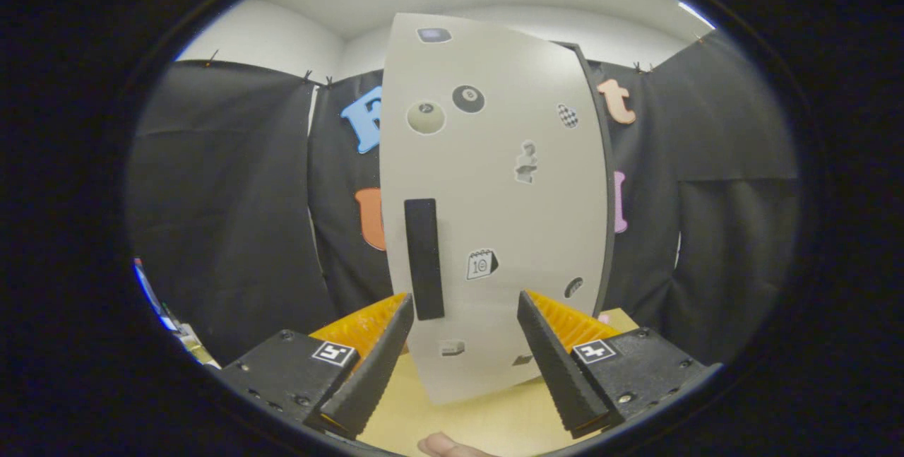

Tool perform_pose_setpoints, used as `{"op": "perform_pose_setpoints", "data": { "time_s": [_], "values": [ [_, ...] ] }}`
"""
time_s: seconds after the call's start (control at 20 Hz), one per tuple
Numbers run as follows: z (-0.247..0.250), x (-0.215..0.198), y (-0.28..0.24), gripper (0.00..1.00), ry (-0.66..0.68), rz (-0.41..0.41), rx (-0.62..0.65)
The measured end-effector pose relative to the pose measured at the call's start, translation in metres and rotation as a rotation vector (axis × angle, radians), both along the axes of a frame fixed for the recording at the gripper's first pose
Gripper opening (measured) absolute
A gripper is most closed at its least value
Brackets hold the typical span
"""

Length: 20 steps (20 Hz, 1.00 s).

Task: Open the shoe cabinet door, grab the shoes and put them into the shoe cabinet, then close the shoe cabinet door.

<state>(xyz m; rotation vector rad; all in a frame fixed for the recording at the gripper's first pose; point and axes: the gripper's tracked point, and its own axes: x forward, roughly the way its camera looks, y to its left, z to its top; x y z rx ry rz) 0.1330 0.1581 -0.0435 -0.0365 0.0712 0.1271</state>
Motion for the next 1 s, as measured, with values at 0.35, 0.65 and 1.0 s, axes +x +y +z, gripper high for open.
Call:
{"op": "perform_pose_setpoints", "data": {
  "time_s": [0.35, 0.65, 1.0],
  "values": [
    [-0.031, -0.079, -0.038, 0.96, -0.037, 0.029, 0.046],
    [-0.051, -0.123, -0.05, 0.96, -0.075, 0.125, 0.074],
    [-0.073, -0.135, -0.071, 0.96, 0.0, 0.016, 0.082]
  ]
}}
